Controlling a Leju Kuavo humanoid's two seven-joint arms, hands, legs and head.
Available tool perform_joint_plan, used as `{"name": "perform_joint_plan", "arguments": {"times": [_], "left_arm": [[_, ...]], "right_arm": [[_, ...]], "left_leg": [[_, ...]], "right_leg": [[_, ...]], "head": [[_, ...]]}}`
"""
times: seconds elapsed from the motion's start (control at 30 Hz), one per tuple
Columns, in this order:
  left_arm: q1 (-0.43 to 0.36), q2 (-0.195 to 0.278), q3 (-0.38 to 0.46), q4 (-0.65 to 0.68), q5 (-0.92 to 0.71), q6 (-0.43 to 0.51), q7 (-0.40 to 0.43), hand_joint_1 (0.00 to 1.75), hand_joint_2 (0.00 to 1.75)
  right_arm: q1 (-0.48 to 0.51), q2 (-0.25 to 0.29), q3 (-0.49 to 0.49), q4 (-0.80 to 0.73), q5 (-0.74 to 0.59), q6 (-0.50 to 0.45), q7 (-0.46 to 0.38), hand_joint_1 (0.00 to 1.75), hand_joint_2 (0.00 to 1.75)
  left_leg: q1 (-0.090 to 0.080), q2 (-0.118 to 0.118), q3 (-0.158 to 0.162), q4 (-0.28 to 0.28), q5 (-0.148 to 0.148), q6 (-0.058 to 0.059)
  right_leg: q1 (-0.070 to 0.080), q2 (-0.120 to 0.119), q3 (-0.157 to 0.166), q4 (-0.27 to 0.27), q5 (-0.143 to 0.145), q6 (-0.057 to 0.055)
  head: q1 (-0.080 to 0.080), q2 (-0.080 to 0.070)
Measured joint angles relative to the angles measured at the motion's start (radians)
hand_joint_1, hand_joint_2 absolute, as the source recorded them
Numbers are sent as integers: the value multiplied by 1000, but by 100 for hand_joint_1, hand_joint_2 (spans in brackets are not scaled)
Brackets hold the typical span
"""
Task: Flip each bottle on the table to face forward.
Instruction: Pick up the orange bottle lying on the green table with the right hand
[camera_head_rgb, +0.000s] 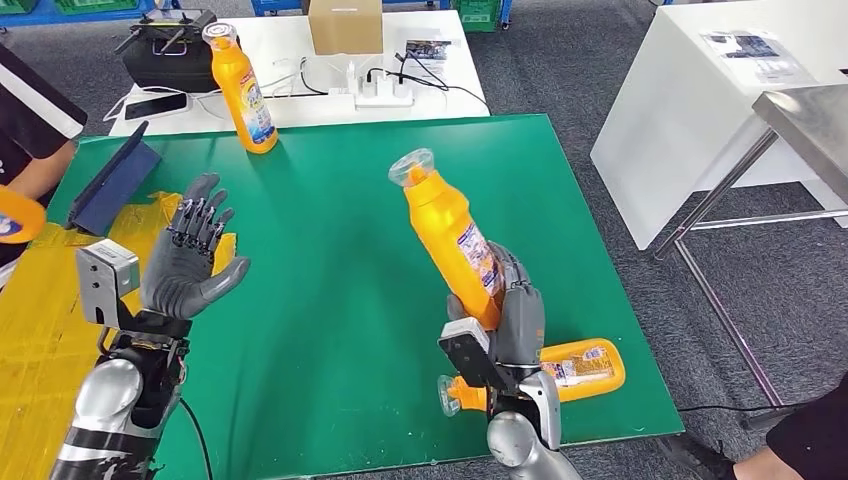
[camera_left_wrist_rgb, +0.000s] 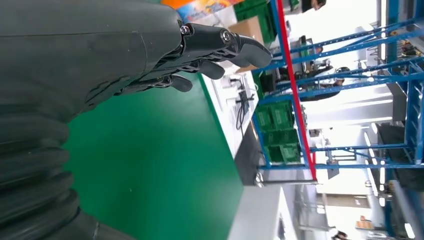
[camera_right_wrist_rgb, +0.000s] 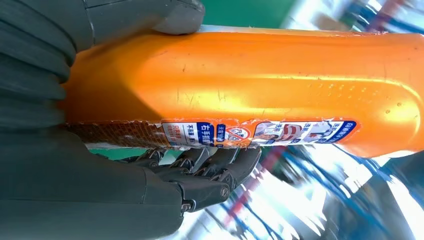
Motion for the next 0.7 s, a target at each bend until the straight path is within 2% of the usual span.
{"name": "perform_joint_plan", "arguments": {"times": [0.07,0.17,0.3,0.7], "left_arm": [[-3,-1,-5,3,29,-34,7,0,175],[-11,-2,-27,10,53,-67,11,0,175],[-22,-3,-65,17,63,-83,11,0,175],[-44,-4,-153,18,82,-131,-12,0,175]], "right_arm": [[10,8,-9,-44,16,-21,-63,175,175],[8,20,-13,-86,36,-24,-102,175,175],[-10,28,-5,-102,45,-22,-109,175,175],[-90,20,106,-55,62,47,-104,175,175]], "left_leg": [[0,0,0,0,0,0],[0,0,-1,0,0,0],[0,0,-1,0,0,0],[0,0,-2,0,1,1]], "right_leg": [[0,0,-4,0,0,0],[0,0,-11,0,-2,-2],[0,0,-8,0,-1,-1],[0,0,-1,0,0,0]], "head": [[0,0],[0,0],[0,0],[0,0]]}}
